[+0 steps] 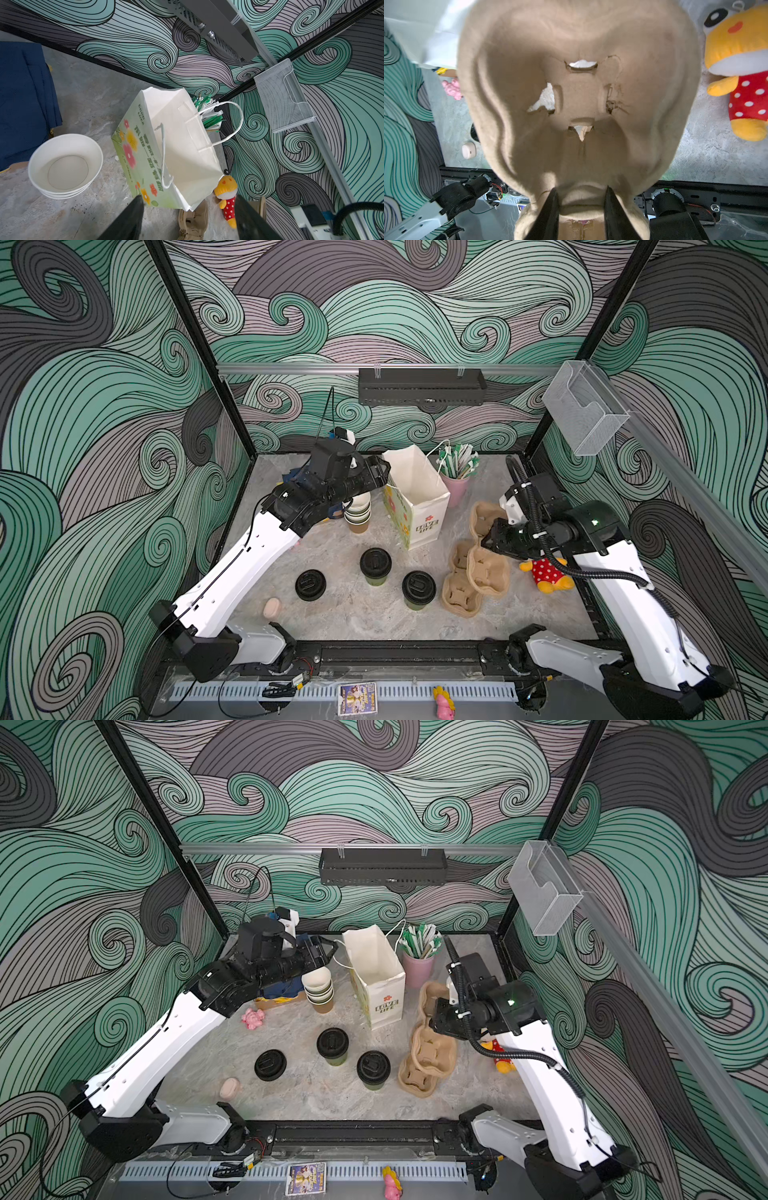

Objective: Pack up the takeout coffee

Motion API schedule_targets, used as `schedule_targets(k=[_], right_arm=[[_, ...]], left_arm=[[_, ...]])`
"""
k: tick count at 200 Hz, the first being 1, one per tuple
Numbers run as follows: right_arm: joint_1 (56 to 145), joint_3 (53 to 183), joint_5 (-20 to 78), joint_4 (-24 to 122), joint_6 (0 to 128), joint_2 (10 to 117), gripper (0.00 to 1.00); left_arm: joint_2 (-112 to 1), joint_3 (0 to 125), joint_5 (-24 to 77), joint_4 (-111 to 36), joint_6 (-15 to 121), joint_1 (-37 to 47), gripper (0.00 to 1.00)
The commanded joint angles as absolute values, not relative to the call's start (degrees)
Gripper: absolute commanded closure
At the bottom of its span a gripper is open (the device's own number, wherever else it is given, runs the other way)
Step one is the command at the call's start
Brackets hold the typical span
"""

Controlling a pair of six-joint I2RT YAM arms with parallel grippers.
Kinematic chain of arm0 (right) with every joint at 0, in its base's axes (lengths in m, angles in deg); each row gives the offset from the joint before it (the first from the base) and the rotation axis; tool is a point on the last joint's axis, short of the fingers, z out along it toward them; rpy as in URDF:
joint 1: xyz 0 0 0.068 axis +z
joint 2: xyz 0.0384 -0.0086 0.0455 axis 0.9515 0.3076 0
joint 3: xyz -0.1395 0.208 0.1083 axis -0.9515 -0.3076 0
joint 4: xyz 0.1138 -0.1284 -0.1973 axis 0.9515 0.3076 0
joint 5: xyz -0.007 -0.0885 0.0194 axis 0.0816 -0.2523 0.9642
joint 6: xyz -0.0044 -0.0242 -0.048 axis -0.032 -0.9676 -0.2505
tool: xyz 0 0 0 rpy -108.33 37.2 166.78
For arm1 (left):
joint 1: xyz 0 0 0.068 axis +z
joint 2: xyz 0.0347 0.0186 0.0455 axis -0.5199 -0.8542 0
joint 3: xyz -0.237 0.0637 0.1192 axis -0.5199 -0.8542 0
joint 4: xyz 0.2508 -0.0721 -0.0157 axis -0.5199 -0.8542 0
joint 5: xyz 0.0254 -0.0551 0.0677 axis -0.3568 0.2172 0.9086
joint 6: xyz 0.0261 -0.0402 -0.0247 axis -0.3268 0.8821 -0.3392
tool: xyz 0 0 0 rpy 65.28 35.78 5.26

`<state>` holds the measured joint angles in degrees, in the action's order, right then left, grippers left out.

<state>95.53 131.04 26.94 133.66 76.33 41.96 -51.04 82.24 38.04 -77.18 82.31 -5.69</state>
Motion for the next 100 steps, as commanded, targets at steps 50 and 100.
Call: schedule_targets(k=[50, 100], right_arm=[[99.56, 161.55, 30.72, 141.16, 68.77, 60.09, 0.76], [100.65, 181.61, 32.34, 141.09, 67.58, 75.7, 0.76]], left_arm=[[-61.08, 91.56, 36.01, -85.48, 83.88, -4.58, 0.26], [-62.73, 91.03, 35.82, -85.75, 85.41, -2.54, 0.34]])
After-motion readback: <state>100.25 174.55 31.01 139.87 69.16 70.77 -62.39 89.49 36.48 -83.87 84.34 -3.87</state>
